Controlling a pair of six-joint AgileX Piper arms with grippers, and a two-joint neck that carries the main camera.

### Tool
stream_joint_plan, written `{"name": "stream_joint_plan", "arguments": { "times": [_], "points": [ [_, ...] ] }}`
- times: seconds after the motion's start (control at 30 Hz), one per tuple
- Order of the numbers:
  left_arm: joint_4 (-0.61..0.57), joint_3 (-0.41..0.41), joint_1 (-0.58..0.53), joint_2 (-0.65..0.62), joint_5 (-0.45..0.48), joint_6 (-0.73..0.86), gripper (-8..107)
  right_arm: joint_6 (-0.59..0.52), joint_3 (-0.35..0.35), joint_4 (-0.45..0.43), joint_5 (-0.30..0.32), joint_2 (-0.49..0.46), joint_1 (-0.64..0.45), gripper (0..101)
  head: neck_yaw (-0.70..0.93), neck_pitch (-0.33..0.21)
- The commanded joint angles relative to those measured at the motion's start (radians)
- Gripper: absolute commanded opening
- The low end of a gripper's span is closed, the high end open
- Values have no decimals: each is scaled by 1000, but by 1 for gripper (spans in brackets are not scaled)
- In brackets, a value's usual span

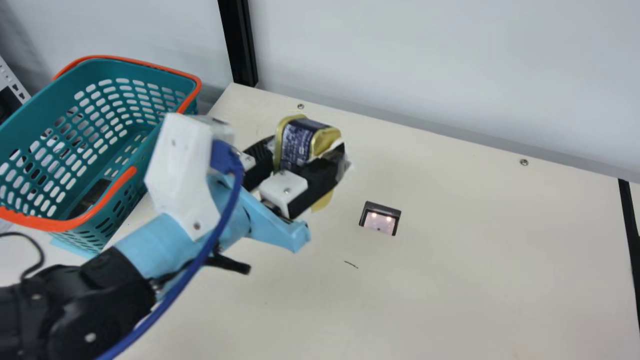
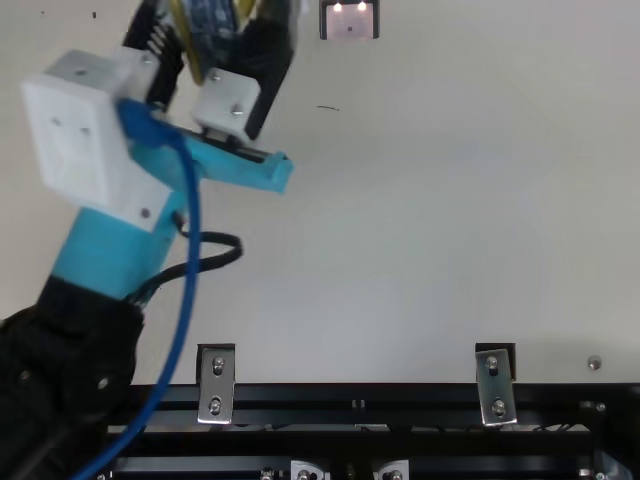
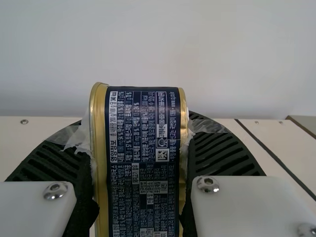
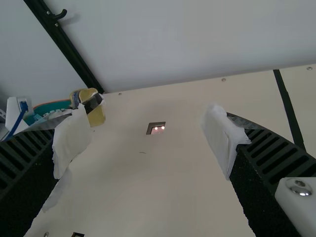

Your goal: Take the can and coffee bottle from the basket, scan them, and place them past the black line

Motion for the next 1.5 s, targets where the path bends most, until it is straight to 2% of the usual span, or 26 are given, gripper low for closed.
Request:
{"name": "stream_joint_plan", "arguments": {
  "times": [0.0,0.27,0.53,0.73,1.07,1.47],
  "points": [
    [134,8,8,66,-44,-101,10,0,0,0,0,0,0,101,-7,-6],
    [359,-5,80,271,-199,-286,10,0,0,0,0,0,0,101,-7,-6],
    [473,-84,121,463,-309,-359,10,0,0,0,0,0,0,101,-7,-6],
    [503,-166,121,574,-345,-382,10,0,0,0,0,0,0,101,-7,-6],
    [506,-295,112,708,-355,-391,10,0,0,0,0,0,0,101,-7,-6],
    [470,-390,103,815,-410,-376,10,0,0,0,0,0,0,101,-7,-6]
  ]
}}
